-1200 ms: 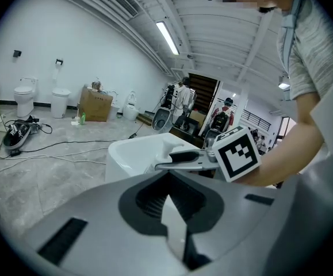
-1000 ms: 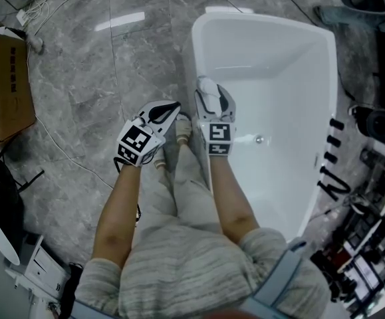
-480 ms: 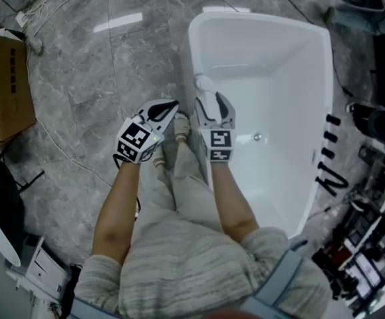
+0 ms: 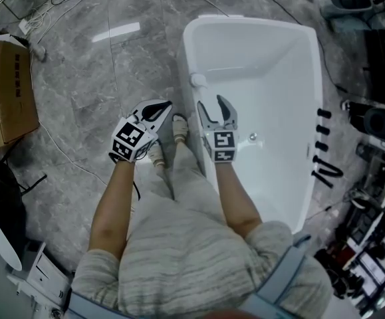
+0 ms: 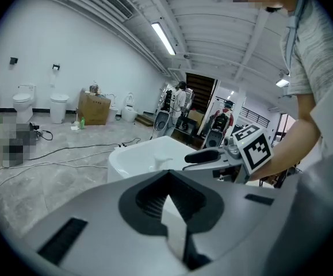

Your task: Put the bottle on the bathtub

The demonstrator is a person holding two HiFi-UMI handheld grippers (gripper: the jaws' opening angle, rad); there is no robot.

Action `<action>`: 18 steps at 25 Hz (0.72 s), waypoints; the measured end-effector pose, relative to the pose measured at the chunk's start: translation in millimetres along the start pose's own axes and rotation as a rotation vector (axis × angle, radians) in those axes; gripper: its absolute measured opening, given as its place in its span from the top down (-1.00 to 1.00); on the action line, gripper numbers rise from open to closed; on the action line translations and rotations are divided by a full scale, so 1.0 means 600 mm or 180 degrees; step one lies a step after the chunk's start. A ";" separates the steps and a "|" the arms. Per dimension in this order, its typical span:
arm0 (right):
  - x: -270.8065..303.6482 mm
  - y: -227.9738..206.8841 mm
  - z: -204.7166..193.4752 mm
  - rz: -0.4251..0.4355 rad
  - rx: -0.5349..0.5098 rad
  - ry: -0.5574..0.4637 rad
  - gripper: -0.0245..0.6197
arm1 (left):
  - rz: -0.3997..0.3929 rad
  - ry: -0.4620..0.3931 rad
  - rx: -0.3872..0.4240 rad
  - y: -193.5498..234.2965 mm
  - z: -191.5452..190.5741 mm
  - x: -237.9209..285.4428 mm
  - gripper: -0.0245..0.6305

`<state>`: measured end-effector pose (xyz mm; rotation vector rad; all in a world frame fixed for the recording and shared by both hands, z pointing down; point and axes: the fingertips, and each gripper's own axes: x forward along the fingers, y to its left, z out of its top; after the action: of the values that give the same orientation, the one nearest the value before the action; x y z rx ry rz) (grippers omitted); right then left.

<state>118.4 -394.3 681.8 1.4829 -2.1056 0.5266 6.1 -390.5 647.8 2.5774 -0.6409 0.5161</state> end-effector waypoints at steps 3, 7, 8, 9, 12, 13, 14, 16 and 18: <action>-0.017 0.012 0.023 0.0047 -0.0054 -0.0057 0.24 | -0.0013 0.0001 0.0000 -0.010 0.015 -0.018 0.92; -0.048 0.038 0.045 0.0155 -0.0127 -0.0105 0.24 | -0.0050 -0.0020 0.0034 -0.028 0.036 -0.039 0.92; -0.058 0.043 0.048 0.0178 -0.0138 -0.0111 0.24 | -0.0068 -0.0025 0.0052 -0.035 0.041 -0.043 0.92; -0.068 0.047 0.052 0.0196 -0.0143 -0.0119 0.24 | -0.0087 -0.0031 0.0070 -0.041 0.047 -0.048 0.92; -0.095 0.063 0.069 0.0285 -0.0143 -0.0165 0.24 | -0.0132 -0.0060 0.0111 -0.058 0.062 -0.062 0.92; -0.103 0.070 0.074 0.0334 -0.0147 -0.0185 0.24 | -0.0141 -0.0074 0.0119 -0.064 0.066 -0.067 0.92; -0.111 0.078 0.079 0.0388 -0.0159 -0.0206 0.24 | -0.0151 -0.0088 0.0124 -0.070 0.070 -0.072 0.92; -0.128 0.092 0.089 0.0495 -0.0202 -0.0248 0.25 | -0.0175 -0.0115 0.0141 -0.082 0.077 -0.082 0.92; -0.143 0.105 0.101 0.0582 -0.0237 -0.0293 0.25 | -0.0201 -0.0127 0.0169 -0.095 0.084 -0.091 0.92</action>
<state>71.7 -344.7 580.2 1.3037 -2.3210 0.4482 2.8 -350.7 563.1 2.6547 -0.5641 0.4680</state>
